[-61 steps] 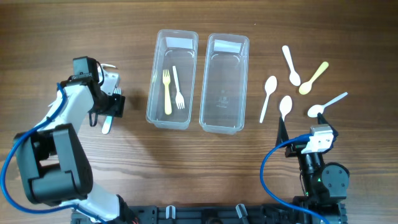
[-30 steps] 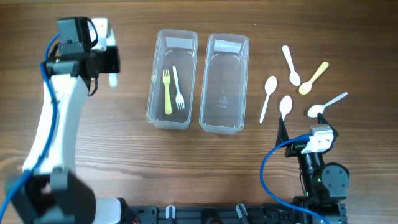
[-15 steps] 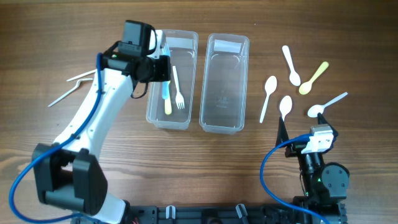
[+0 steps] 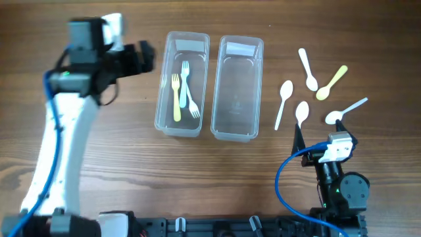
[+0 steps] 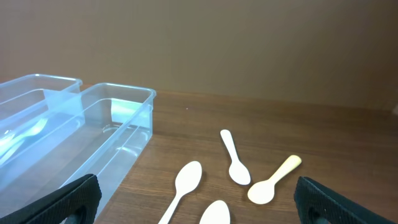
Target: Pack container
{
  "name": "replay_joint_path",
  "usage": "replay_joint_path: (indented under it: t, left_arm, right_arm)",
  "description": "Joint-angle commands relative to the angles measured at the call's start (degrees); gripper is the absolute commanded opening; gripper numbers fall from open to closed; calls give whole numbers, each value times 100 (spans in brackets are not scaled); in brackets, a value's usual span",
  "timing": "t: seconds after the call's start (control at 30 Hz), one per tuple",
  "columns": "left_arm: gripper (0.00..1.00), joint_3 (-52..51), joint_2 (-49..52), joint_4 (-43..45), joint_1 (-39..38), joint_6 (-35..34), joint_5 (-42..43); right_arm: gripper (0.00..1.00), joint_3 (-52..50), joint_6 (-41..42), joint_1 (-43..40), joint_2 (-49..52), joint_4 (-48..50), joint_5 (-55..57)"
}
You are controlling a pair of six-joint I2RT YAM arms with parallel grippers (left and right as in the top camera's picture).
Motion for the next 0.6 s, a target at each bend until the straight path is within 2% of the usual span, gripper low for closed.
replay_joint_path:
  t: [0.0, 0.03, 0.07, 0.1, 0.23, 0.37, 0.57]
  left_arm:
    - [90, 17, -321, -380, 931, 970, -920]
    - [84, 17, -313, -505, 1158, 1318, -1029]
    - [84, 11, -269, -619, 1462, 1513, -1088]
    - [100, 9, -212, -619, 1672, 1508, -1088]
    - [100, 7, 109, -590, 2247, 1528, -1067]
    - [100, 7, 634, -442, 2350, 1963, -1045]
    - [100, 7, 1582, 184, 2352, 1987, -1047]
  right_arm:
    - [100, -22, -37, -20, -31, 15, -66]
    - [100, -22, -37, -20, -31, 15, -66]
    - [100, -22, -39, -20, -31, 15, -66]
    - [100, -22, -37, -20, -31, 15, -66]
    - [100, -22, -37, -20, -31, 15, -66]
    - [100, -22, -37, -20, -31, 15, -66]
    - [100, -22, -37, -20, -31, 15, -66]
